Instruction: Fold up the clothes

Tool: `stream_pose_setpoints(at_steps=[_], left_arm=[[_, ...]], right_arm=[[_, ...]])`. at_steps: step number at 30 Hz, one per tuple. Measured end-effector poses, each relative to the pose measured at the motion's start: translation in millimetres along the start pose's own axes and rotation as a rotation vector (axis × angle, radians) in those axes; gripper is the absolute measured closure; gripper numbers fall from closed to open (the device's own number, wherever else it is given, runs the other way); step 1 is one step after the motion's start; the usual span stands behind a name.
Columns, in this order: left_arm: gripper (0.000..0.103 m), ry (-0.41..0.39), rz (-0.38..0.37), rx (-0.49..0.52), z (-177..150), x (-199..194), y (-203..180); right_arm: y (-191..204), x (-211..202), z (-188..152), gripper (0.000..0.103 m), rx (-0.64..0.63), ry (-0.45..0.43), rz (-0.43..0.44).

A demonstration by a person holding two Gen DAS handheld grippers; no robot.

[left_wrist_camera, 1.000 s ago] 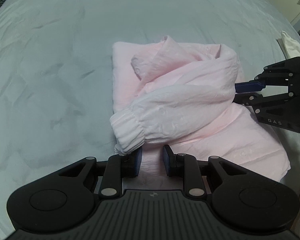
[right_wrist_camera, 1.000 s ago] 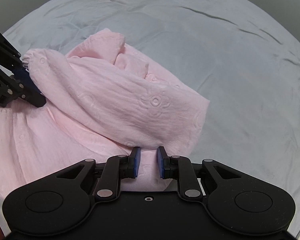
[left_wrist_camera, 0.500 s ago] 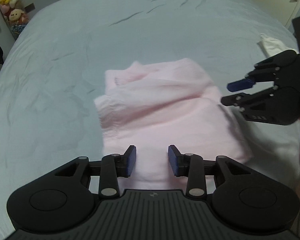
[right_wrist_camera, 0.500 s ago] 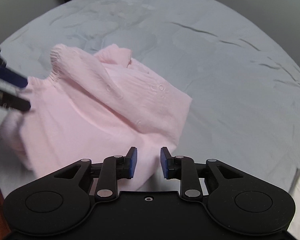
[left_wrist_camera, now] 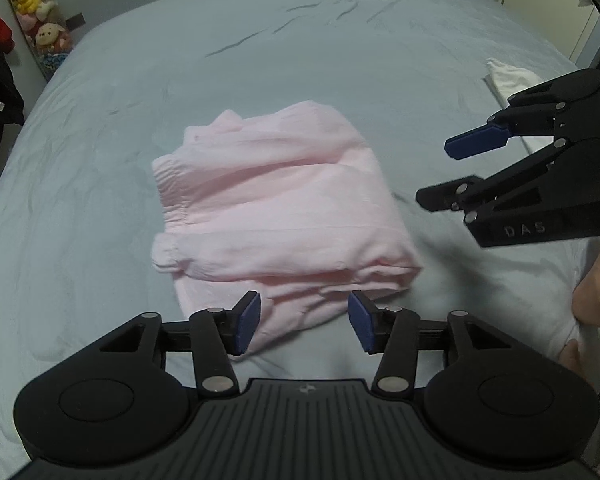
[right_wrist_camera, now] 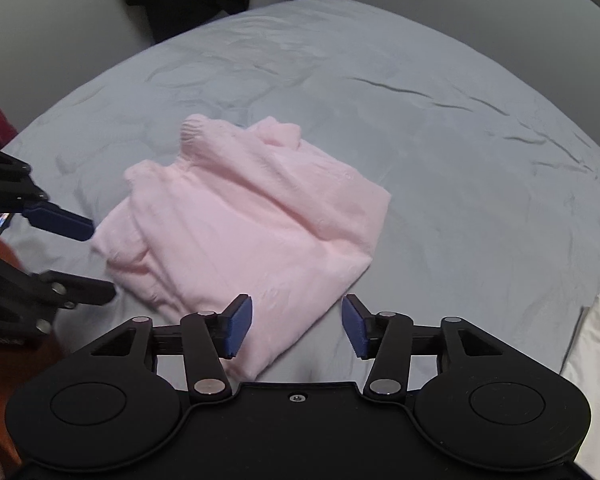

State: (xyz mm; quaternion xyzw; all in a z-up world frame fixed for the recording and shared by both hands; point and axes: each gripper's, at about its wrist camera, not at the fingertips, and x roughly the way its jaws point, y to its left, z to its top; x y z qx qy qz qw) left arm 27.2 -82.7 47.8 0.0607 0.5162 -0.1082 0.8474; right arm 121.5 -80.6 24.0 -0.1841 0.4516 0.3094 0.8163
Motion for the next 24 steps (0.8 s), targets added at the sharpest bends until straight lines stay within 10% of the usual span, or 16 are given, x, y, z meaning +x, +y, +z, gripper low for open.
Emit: stream_pose_setpoints(at_steps=[12, 24], left_arm=[[0.028, -0.128, 0.010, -0.016, -19.7, -18.7, -41.6], [0.015, -0.229, 0.047, -0.124, -25.4, -22.0, -28.3]], right_arm=[[-14.9, -60.7, -45.4, 0.014, 0.040, -0.077, 0.094], [-26.2, -76.8, -50.3, 0.001, 0.102, -0.112, 0.100]])
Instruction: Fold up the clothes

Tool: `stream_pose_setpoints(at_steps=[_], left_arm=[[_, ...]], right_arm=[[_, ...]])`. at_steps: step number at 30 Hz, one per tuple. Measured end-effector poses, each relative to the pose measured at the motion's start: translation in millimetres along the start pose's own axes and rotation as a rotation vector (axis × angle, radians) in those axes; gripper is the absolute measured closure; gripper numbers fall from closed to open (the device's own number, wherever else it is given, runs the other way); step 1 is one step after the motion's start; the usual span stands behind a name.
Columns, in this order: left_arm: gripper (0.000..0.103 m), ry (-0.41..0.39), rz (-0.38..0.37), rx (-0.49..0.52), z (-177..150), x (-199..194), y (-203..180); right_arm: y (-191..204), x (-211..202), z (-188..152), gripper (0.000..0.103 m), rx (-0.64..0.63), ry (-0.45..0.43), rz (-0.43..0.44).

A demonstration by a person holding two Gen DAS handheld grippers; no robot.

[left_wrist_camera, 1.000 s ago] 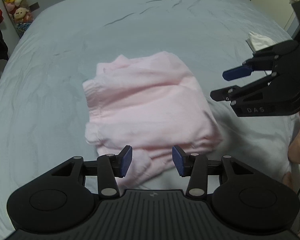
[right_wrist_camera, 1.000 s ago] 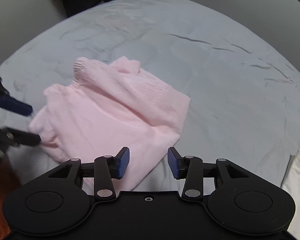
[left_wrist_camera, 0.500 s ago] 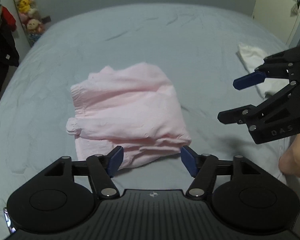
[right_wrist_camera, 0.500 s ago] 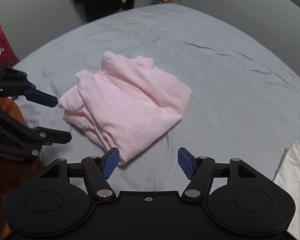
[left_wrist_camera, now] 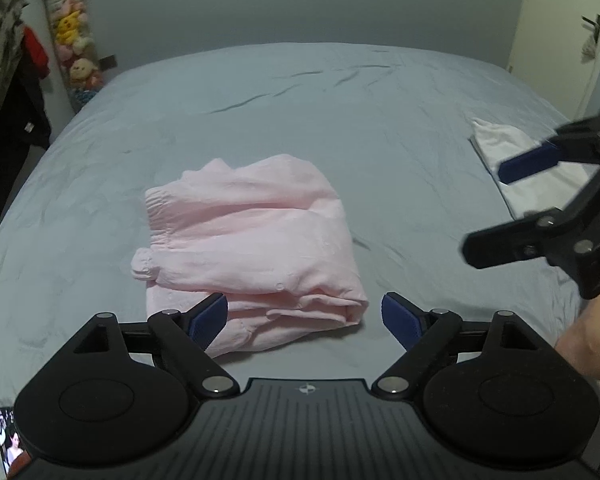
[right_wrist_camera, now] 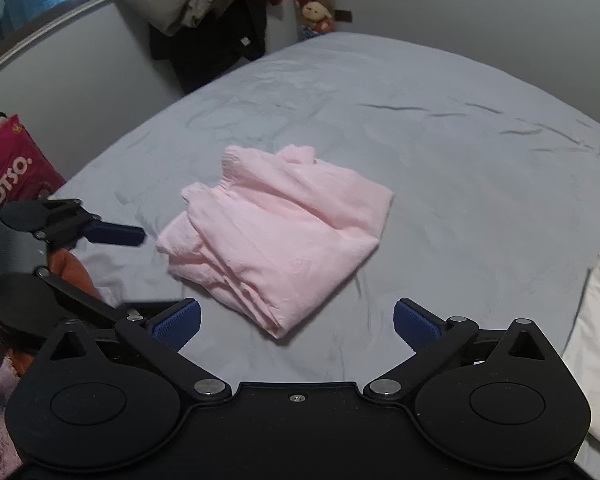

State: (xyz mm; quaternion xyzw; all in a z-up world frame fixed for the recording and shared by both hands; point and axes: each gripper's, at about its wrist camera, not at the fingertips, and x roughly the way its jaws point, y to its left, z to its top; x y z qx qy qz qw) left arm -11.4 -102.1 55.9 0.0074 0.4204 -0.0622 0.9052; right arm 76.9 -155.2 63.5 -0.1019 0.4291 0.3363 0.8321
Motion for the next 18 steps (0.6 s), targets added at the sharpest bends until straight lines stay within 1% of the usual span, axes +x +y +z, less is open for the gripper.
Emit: stream_pose_setpoints(at_steps=[1, 4, 6, 9, 13, 14, 15, 18], left_arm=[[0.000, -0.003, -0.002, -0.012, 0.7, 0.6, 2.9], [0.000, -0.016, -0.016, -0.041, 1.8, 2.1, 8.6], [0.000, -0.033, -0.029, -0.074, 3.4, 4.1, 12.4], [0.000, -0.041, -0.030, -0.095, 4.2, 7.7, 13.8], [0.000, -0.042, 0.026, -0.085, 4.3, 12.3, 11.9], [0.001, -0.041, 0.047, -0.082, 4.2, 13.2, 11.1], [0.001, -0.044, 0.088, -0.077, 3.6, 15.0, 9.1], [0.002, -0.057, 0.153, -0.079, 0.0, 17.5, 6.7]], right_arm=[[-1.7, 0.4, -0.5, 0.001, 0.000, 0.000, -0.014], [-13.3, 3.3, -3.3, 0.001, 0.025, 0.012, -0.056], [-20.6, 5.0, -3.7, 0.001, 0.048, 0.016, -0.058], [-27.2, 5.4, -4.4, 0.001, 0.065, -0.003, -0.059], [-27.3, 6.8, -3.8, 0.001, 0.046, -0.020, -0.094], [-26.4, 7.2, -3.1, 0.001, 0.043, -0.018, -0.099], [-26.2, 8.7, -2.8, 0.001, 0.043, -0.013, -0.098], [-24.6, 14.2, -1.6, 0.001, 0.040, 0.010, -0.097]])
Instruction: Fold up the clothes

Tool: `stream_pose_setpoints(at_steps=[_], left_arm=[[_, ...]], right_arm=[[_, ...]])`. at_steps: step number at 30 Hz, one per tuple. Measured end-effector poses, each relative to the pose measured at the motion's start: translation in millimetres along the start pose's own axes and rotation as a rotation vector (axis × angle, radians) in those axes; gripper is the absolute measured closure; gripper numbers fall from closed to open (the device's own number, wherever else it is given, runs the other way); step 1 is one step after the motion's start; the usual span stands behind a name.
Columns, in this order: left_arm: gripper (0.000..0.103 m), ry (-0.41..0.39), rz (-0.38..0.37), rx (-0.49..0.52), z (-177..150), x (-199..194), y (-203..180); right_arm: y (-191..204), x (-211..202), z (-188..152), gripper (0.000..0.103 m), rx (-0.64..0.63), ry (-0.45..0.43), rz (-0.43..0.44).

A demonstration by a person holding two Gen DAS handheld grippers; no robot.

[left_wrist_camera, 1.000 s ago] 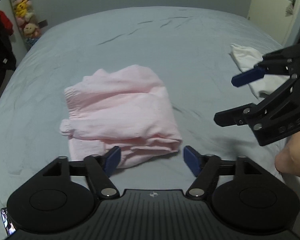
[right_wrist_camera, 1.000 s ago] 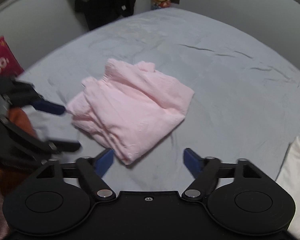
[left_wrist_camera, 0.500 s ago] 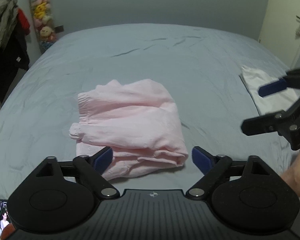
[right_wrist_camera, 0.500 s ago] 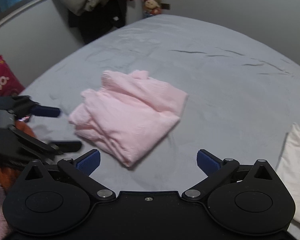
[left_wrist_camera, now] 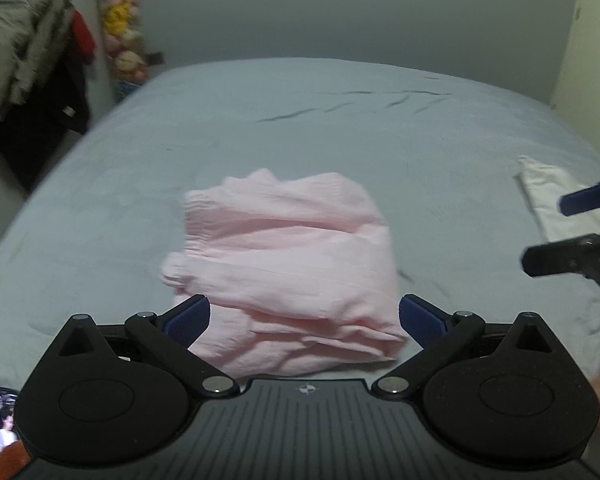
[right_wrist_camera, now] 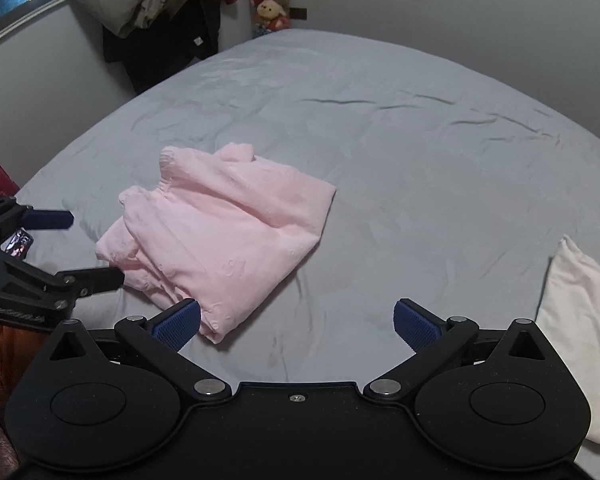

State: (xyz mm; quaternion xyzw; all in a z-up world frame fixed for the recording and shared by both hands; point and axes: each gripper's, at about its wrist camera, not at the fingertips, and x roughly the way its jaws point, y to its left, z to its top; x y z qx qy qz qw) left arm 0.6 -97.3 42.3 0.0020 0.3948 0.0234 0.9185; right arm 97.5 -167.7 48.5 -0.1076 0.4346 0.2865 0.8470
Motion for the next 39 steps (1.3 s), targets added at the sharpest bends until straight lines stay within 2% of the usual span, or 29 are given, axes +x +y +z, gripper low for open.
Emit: stream_pose_setpoints(at_steps=[2, 7, 19, 39], left_arm=[[0.003, -0.019, 0.027, -0.002, -3.9, -0.4, -0.5], [0.003, -0.028, -0.004, 0.000, -9.5, -3.4, -1.2], [0.003, -0.008, -0.020, 0.044, -15.7, -5.5, -13.1], [0.003, -0.008, -0.002, 0.075, -19.8, -7.7, -19.1]], right_arm=[[1.4, 3.0, -0.8, 0.001, -0.008, 0.014, 0.006], [5.8, 6.2, -2.4, 0.001, -0.034, 0.036, 0.030], [6.1, 3.7, -4.2, 0.001, -0.045, 0.041, 0.036], [-10.7, 0.7, -6.1, 0.001, 0.046, 0.022, -0.007]])
